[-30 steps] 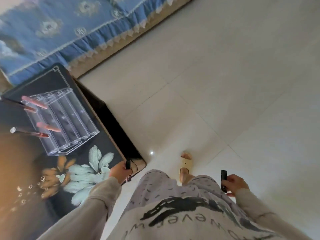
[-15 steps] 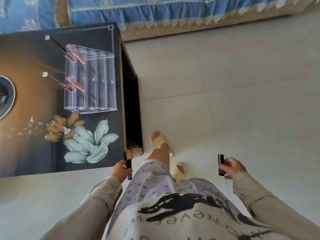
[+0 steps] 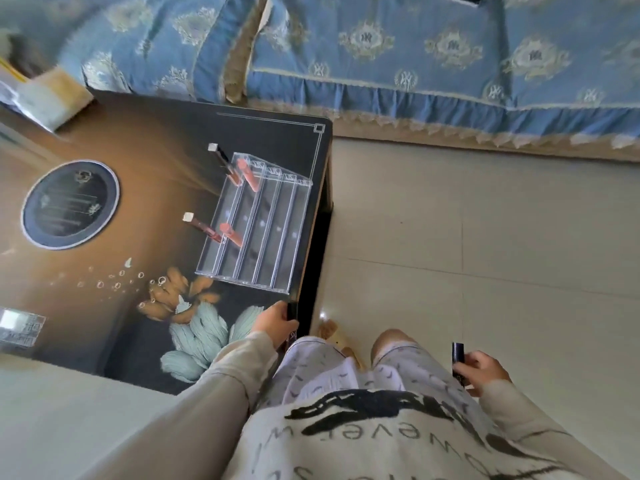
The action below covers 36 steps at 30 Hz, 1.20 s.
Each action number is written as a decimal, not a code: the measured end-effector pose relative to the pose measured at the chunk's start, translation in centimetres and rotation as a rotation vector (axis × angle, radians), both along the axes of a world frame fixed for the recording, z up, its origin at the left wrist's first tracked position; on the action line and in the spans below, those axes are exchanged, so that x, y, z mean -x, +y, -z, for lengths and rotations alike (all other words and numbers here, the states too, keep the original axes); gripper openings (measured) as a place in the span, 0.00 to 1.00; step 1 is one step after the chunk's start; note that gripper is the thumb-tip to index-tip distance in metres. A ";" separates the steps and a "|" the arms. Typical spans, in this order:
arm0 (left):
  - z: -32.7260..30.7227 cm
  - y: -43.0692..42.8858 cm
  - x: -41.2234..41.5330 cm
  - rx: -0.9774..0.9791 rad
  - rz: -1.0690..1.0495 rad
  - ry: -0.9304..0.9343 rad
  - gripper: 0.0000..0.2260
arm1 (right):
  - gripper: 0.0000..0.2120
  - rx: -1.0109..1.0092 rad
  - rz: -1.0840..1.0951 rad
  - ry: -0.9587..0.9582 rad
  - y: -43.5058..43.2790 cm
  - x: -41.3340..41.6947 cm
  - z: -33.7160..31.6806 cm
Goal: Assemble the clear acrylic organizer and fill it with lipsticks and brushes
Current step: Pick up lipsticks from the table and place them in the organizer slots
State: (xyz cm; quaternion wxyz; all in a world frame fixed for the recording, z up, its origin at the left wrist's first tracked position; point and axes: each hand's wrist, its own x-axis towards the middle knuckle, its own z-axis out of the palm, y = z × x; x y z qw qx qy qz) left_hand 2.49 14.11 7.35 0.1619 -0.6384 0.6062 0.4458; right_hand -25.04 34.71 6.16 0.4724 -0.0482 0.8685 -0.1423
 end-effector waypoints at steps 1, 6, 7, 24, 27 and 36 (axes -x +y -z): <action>-0.2 -0.8 -0.1 0.005 -0.035 0.014 0.11 | 0.07 -0.003 -0.073 0.006 -1.3 0.1 -0.2; -0.2 -2.3 -2.0 -0.007 -0.191 0.014 0.05 | 0.11 -0.004 -0.310 0.023 -8.5 1.1 -0.5; 0.0 -2.2 -2.5 -0.007 -0.214 0.001 0.07 | 0.13 -0.015 -0.348 0.025 -10.2 1.5 -0.5; 0.6 -0.5 1.8 -0.118 -1.128 -0.069 0.05 | 0.07 -0.008 -1.094 -0.017 -39.6 4.0 1.3; 0.7 -1.3 4.2 -0.077 -1.240 -0.071 0.07 | 0.07 -0.007 -1.238 -0.004 -43.1 3.8 1.3; -0.2 -5.2 7.5 0.137 -1.474 0.013 0.12 | 0.07 0.149 -1.381 -0.123 -48.8 0.1 0.4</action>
